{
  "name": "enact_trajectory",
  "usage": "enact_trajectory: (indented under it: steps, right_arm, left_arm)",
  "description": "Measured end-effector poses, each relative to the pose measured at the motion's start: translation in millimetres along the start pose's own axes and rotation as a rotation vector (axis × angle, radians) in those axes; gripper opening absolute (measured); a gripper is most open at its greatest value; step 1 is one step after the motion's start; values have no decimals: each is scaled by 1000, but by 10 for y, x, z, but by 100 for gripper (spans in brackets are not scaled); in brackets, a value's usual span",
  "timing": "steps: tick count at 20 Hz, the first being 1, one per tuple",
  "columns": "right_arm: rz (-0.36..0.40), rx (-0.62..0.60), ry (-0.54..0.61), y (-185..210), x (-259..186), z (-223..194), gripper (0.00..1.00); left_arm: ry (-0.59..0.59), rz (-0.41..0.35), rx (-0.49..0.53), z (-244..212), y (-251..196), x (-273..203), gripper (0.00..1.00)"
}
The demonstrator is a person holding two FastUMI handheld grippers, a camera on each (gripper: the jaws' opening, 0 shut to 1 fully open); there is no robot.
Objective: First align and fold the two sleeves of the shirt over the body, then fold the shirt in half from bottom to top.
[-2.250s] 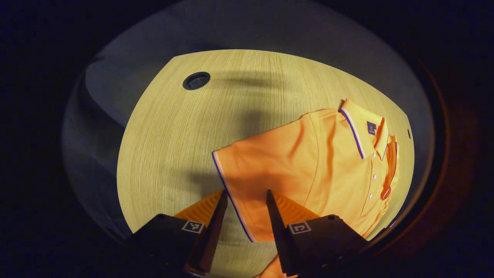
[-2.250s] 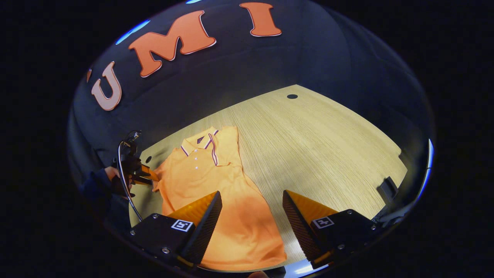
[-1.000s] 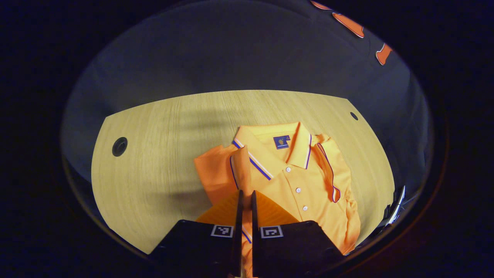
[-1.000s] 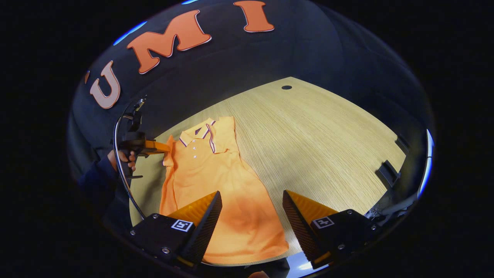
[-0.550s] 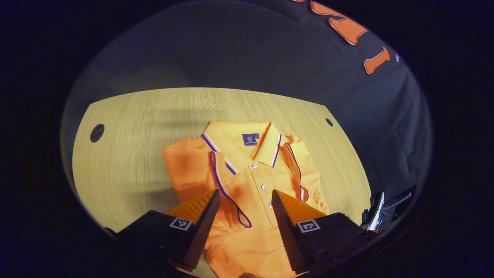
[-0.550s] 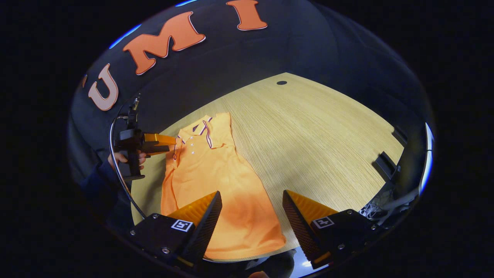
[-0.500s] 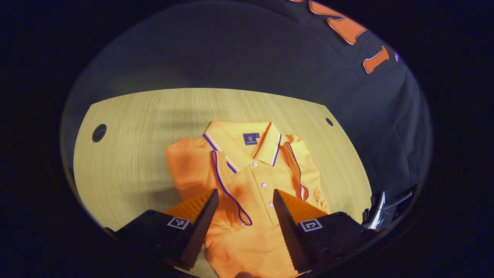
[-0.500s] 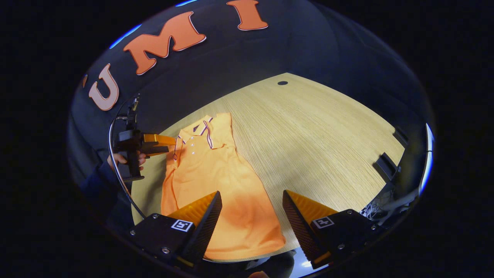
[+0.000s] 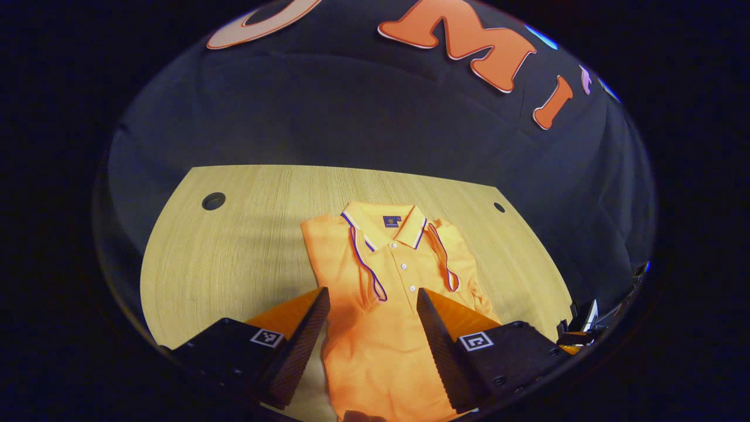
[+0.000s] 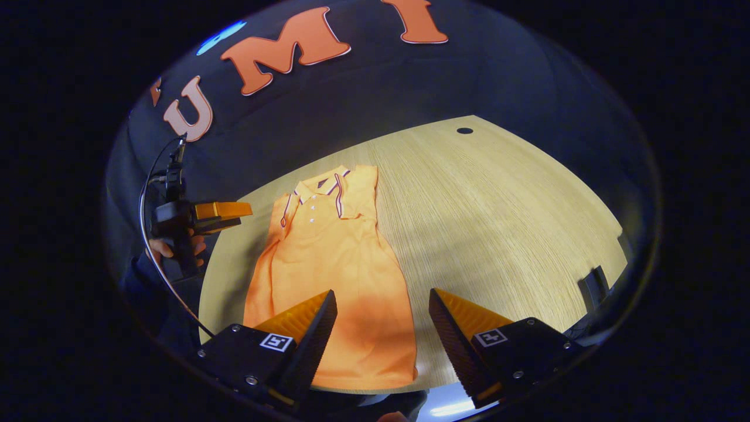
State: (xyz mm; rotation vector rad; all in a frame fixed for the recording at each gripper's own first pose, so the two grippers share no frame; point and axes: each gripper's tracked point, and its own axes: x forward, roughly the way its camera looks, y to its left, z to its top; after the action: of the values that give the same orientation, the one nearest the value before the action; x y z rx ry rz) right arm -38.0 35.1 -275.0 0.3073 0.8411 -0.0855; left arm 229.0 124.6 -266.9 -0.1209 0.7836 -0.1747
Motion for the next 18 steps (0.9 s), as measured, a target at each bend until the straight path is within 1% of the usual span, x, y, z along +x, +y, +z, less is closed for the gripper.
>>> enact_trajectory:
  steps: [3, 5, 9, 11, 14, 18]
  right_arm:
    - [24, -24, 12, -25, 6, -66, 96]
    - [35, -39, 23, -44, 11, -115, 96]
    - [57, -73, 47, -47, 11, -238, 96]
    - [67, -88, 61, -48, 18, -310, 96]
    - [81, -106, 83, -43, 29, -436, 96]
    - [82, -136, 113, -85, 22, -594, 96]
  left_arm:
    - [-43, 40, 21, -147, 5, -266, 93]
    - [-68, 51, 32, -270, -7, -437, 94]
    - [-70, 99, 51, -587, 34, -697, 93]
    - [-58, 122, 46, -756, 60, -802, 96]
    - [-16, 137, 22, -1075, 55, -934, 97]
    - [34, 170, 4, -1477, 98, -1060, 97]
